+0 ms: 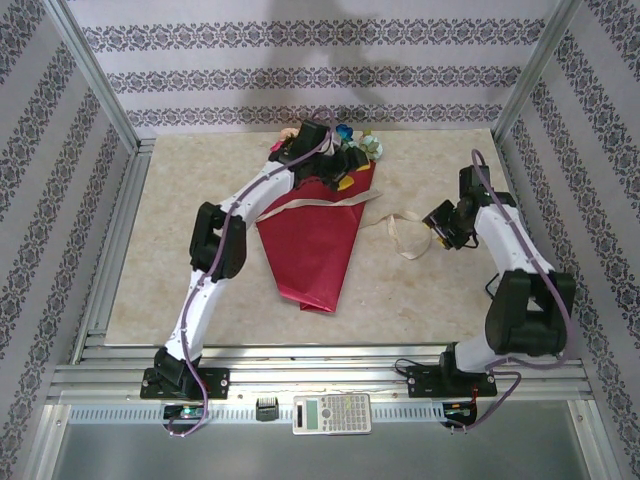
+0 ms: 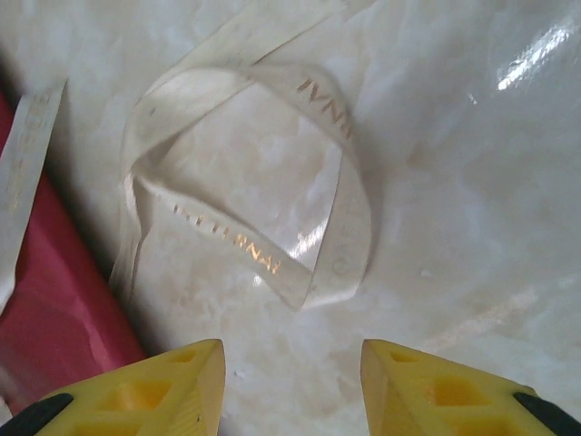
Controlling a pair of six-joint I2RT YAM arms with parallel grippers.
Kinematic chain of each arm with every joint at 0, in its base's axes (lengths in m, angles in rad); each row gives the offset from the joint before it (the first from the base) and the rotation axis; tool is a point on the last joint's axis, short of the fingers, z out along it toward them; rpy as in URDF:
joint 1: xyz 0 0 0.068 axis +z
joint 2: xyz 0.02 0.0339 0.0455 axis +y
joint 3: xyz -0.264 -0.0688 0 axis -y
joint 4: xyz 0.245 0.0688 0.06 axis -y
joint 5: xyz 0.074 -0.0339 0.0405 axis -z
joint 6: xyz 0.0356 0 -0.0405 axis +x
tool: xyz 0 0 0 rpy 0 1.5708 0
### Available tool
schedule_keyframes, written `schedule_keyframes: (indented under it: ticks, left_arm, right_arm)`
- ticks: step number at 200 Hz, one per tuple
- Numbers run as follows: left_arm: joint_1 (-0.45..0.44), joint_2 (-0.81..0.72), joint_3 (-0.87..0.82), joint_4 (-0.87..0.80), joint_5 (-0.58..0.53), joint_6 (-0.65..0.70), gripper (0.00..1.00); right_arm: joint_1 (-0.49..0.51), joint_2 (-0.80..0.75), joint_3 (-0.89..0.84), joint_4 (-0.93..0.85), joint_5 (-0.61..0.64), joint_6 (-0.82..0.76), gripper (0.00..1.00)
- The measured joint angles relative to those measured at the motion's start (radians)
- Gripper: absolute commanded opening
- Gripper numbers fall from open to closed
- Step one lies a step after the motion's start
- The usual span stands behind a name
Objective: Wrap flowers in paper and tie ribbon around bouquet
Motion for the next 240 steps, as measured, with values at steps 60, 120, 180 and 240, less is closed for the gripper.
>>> schedule_keyframes:
  ticks: [60, 120, 180, 240]
  left_arm:
    - [0.011, -0.421, -0.460, 0.152, -0.041, -0.154, 0.67]
    - [0.116, -0.568, -0.900, 0.213, -0.126, -0.279, 0.56]
    - [0.128, -0.559, -1.000, 0.314, -0.213, -0.422, 0.54]
    - [0.153, -0.549, -0.996, 0.349, -0.241, -0.461, 0.54]
  right_arm:
    - [-0.004, 0.282, 0.176, 0.059, -0.010, 0.184, 0.42]
    - [-0.017, 0.325, 0.152, 0.141, -0.006, 0.398, 0.44]
    - [-0.015, 0.375, 0.127, 0.221, 0.003, 0.642, 0.39]
    - [-0.008, 0.430, 0.129, 0.253, 0.028, 0.727, 0.00]
